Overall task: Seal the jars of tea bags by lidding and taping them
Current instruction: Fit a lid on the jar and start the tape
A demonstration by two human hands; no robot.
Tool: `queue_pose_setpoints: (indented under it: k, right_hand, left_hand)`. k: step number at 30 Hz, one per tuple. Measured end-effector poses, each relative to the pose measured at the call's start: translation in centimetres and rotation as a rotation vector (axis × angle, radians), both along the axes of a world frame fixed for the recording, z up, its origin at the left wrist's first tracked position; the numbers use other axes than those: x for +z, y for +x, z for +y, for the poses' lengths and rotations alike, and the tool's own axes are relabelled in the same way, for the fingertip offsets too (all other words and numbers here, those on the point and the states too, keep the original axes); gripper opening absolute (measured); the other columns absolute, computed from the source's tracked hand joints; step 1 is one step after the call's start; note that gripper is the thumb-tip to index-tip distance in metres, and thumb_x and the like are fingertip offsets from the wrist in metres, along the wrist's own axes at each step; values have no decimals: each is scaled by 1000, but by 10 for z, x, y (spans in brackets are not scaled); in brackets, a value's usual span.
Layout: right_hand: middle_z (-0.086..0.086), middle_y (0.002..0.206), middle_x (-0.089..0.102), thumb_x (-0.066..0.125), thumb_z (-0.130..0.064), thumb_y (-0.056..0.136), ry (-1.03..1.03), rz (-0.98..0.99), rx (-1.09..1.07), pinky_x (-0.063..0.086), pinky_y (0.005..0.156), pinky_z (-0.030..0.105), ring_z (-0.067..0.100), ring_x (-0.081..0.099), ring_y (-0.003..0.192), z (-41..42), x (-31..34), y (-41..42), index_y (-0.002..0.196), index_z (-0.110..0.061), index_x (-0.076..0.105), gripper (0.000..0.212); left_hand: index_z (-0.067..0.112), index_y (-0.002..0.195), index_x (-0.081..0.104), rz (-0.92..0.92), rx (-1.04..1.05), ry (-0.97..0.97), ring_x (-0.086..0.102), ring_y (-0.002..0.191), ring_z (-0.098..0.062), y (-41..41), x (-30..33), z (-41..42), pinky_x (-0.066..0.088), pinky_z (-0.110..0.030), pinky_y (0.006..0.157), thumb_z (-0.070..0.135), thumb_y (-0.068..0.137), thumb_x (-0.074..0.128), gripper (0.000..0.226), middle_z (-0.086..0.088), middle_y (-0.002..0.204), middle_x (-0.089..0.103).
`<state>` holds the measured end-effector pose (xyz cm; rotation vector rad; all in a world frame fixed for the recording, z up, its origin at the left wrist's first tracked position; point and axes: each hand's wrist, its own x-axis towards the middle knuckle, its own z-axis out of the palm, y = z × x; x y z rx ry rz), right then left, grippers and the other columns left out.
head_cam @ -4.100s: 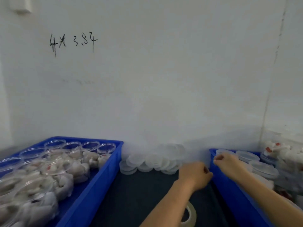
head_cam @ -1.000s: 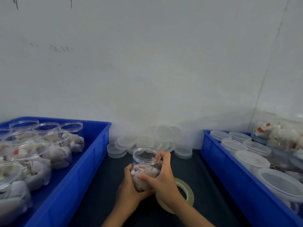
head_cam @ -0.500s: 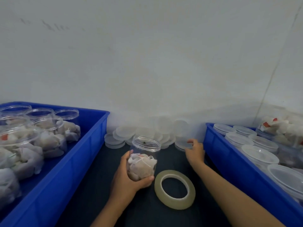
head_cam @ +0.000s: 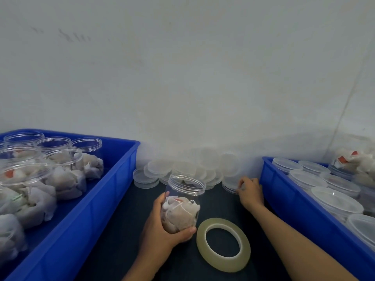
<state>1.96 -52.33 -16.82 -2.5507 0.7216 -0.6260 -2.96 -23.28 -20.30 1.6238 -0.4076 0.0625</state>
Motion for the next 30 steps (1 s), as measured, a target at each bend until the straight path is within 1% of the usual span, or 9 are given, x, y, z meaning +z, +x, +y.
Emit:
queue_pose_setpoints:
  k: [5, 8, 13, 17, 21, 23, 26, 28, 30]
  right_hand:
    - [14, 103, 52, 59, -14, 93, 118, -107, 8, 50, 72, 39, 29, 55, 82, -3, 15, -9, 89, -11, 51, 9]
    - [16, 97, 57, 59, -14, 94, 257, -205, -4, 49, 71, 40, 27, 55, 78, -1, 22, -15, 91, -8, 51, 10]
    - [17, 104, 60, 57, -8, 94, 607, -379, 68, 53, 89, 48, 30, 60, 95, 25, 27, -36, 97, -6, 50, 7]
    - [13, 97, 69, 56, -9, 95, 838, -526, 198, 53, 72, 31, 23, 68, 83, 62, 28, -64, 100, -5, 51, 8]
    - [6, 78, 71, 51, -14, 98, 1159, -610, 225, 54, 73, 35, 23, 68, 79, 85, 15, -88, 107, -18, 54, 10]
    - [8, 74, 64, 46, -13, 101, 1422, -632, 268, 52, 73, 37, 21, 61, 73, 89, 10, -96, 112, -19, 56, 16]
    - [7, 70, 52, 44, -15, 100, 1741, -601, 340, 48, 74, 37, 17, 49, 65, 92, 12, -102, 118, -11, 59, 24]
    - [5, 69, 48, 43, -17, 100, 1847, -576, 396, 46, 72, 34, 14, 44, 61, 95, 20, -103, 123, -7, 56, 28]
    - [5, 69, 48, 43, -17, 100, 1822, -490, 456, 46, 65, 30, 12, 41, 57, 100, 29, -103, 125, -5, 55, 30]
  left_hand:
    - [54, 136, 33, -9, -1, 12, 52, 110, 3, -2, 1, 0, 50, -38, 97, 55, 34, 87, 115, 32, 123, 48]
    - [55, 135, 34, -20, 2, 27, 52, 114, -1, -3, 2, 1, 50, -39, 97, 52, 36, 88, 113, 29, 126, 50]
    - [60, 132, 35, -18, 27, 44, 52, 116, -5, -6, 4, 3, 50, -39, 97, 53, 37, 88, 109, 23, 131, 49]
    - [55, 135, 36, -44, 28, 48, 52, 119, -9, -8, 5, 4, 50, -41, 99, 39, 47, 93, 106, 15, 133, 50]
    - [49, 135, 37, -54, 32, 29, 51, 122, -12, -11, 8, 6, 49, -43, 101, 23, 51, 95, 106, 11, 136, 49]
    - [57, 131, 35, -78, 49, 56, 52, 119, -7, -14, 9, 8, 50, -38, 98, 25, 49, 95, 107, 14, 133, 49]
    - [76, 119, 28, -167, 72, 168, 51, 106, 12, -21, 10, 11, 43, -12, 82, 38, 43, 93, 107, 22, 118, 48]
    - [77, 121, 25, -220, 77, 229, 51, 106, 10, -25, 12, 13, 41, -10, 83, 43, 42, 92, 109, 22, 116, 47]
    - [77, 123, 21, -251, 74, 281, 48, 109, 8, -27, 13, 16, 40, -13, 88, 45, 44, 90, 110, 23, 117, 43]
